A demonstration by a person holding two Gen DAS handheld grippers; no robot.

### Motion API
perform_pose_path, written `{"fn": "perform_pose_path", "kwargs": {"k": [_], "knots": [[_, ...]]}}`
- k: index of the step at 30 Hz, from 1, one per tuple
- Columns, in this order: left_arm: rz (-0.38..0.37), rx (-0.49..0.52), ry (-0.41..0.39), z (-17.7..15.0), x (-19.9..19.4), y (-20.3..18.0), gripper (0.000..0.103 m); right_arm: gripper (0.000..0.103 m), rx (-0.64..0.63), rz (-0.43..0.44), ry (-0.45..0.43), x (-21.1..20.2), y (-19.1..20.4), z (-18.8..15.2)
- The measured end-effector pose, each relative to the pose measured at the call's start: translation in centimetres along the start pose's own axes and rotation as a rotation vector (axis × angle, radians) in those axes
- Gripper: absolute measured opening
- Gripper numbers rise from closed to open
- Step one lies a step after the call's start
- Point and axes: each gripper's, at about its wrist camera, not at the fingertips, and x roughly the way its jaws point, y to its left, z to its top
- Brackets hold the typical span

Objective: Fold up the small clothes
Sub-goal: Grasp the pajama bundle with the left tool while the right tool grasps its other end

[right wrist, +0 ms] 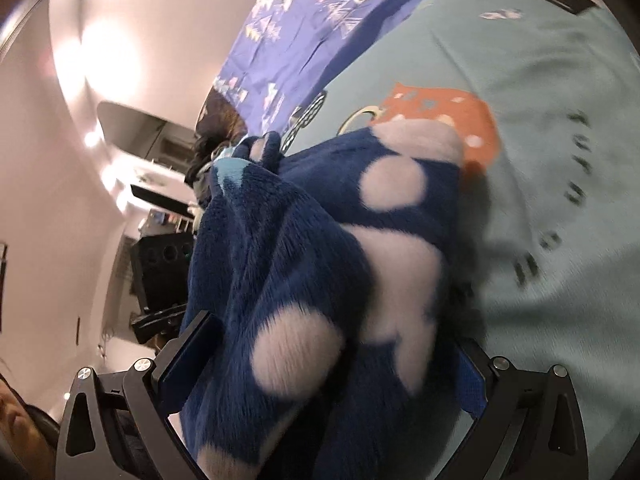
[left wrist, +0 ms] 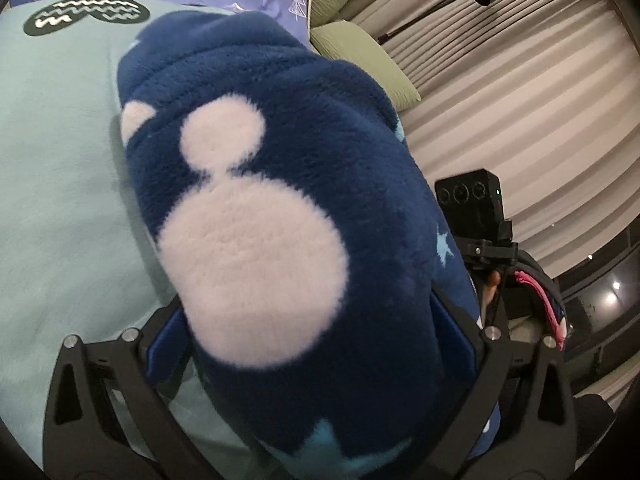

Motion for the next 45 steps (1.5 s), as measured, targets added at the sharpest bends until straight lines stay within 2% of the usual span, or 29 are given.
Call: {"fn": "perform_pose_path", "kwargs": {"k": [8,11,13,20,23,25,31,35,40,41,43,45], "knots": [[-0.032,0.014,0.04,0.8,0.1,0.5,0.103,0.103,-0.076,-0.022,-0.007,1.8,1.0,1.1],[-0.021,0.02,0.05,0.7,0.1,0.4,0.103,0.099,-0.104,-0.045,-0.025,1.9,1.3,0.7],[-0.012,0.027,0.05,0.7,0.1,0.2,0.103,0.091,-0.105,-0.046,-0.028,1.7,1.3,0.5],[0.01,0.032,0.036,0.7,0.8,-1.0,0.103,0.081,-0.083,-0.042,-0.048,1.2,1.0,0.1],[0.039,0.06,-0.014,0.2,0.5,-2.0,0.103,0.068,-0.057,-0.029,-0.074,0.6,1.0,-0.2],[0.066,0.115,-0.06,-0.2,0.0,-3.4,0.097,0.056,-0.05,-0.031,-0.107,-0.2,1.4,-0.4],[0.151,0.286,-0.152,-1.5,-1.9,-8.5,0.087,0.044,-0.11,-0.078,-0.205,-3.0,4.7,-1.7],[0.176,0.353,-0.199,-2.4,-3.4,-11.3,0.084,0.043,-0.158,-0.092,-0.271,-5.2,7.4,-2.9],[0.21,0.409,-0.212,-3.5,-4.1,-13.9,0.084,0.044,-0.18,-0.111,-0.276,-6.0,8.5,-4.1],[0.217,0.409,-0.212,-3.5,-3.8,-14.2,0.084,0.046,-0.168,-0.117,-0.27,-5.7,8.2,-4.0],[0.227,0.395,-0.209,-3.5,-3.7,-14.0,0.084,0.06,-0.122,-0.134,-0.257,-4.9,7.3,-3.1],[0.232,0.349,-0.198,-3.2,-3.1,-12.9,0.084,0.068,-0.056,-0.136,-0.232,-3.9,5.8,-2.1]]}}
